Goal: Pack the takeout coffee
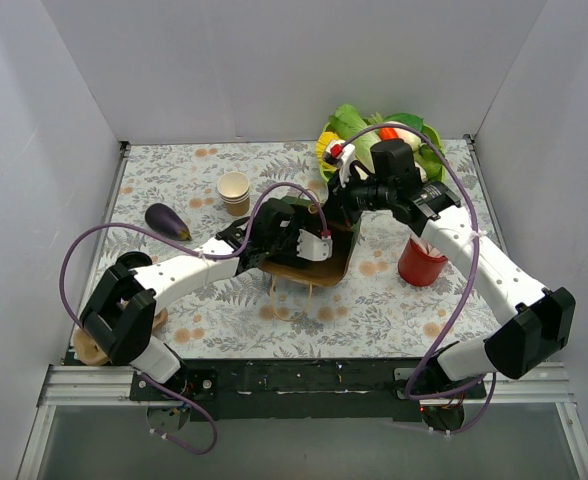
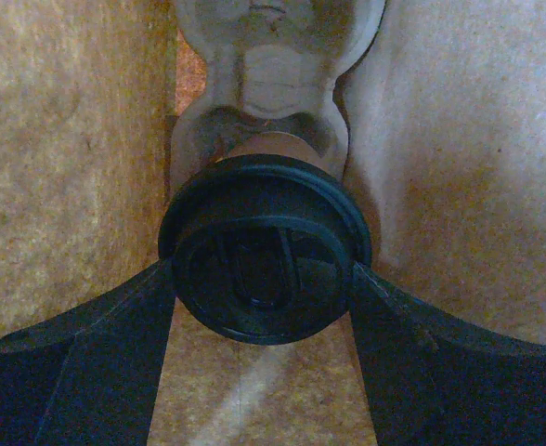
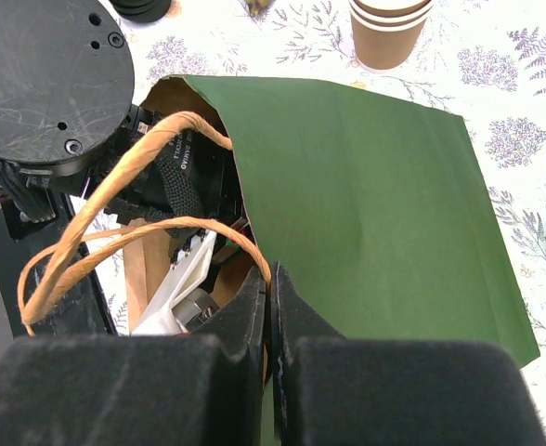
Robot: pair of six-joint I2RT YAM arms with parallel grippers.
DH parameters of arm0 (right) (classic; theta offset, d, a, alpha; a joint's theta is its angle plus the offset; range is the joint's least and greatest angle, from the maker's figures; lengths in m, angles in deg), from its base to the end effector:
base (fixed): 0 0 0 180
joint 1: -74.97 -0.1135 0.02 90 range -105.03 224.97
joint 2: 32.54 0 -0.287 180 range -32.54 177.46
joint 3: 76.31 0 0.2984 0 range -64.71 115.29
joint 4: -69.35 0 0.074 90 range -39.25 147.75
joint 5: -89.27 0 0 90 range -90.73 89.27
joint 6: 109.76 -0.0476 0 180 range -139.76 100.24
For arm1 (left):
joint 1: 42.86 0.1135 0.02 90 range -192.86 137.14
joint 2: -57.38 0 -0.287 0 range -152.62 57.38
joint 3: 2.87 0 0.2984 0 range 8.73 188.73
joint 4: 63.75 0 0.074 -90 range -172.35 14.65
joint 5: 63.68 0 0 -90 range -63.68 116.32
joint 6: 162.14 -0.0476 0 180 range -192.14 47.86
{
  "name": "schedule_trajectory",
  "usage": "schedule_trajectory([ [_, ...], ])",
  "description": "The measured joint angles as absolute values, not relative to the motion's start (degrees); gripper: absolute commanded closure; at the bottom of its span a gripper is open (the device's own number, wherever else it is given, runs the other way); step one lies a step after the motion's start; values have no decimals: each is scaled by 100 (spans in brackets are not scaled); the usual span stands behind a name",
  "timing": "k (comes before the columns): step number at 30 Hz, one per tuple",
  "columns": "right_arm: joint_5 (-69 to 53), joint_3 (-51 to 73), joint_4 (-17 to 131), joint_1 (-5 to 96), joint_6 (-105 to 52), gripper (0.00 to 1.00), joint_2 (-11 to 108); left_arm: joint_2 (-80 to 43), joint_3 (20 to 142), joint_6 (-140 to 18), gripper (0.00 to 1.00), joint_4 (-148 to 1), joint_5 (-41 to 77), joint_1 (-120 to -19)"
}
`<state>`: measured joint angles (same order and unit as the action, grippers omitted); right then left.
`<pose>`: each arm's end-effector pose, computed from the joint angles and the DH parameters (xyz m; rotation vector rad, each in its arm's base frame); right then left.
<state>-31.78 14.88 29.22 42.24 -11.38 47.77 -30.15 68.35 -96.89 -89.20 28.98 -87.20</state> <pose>0.2937 0.2179 0.3966 -1.0456 1.8255 0.8205 0.2767 -0.2673 0.2355 1.2854 1.9094 -0.1227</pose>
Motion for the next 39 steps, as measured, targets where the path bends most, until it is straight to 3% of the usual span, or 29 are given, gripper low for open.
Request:
schedule_trajectory([
  [39, -3523, 1589, 3130, 5039, -2014, 99, 5109, -3983, 7639, -8963, 100, -8434, 3001, -8685],
])
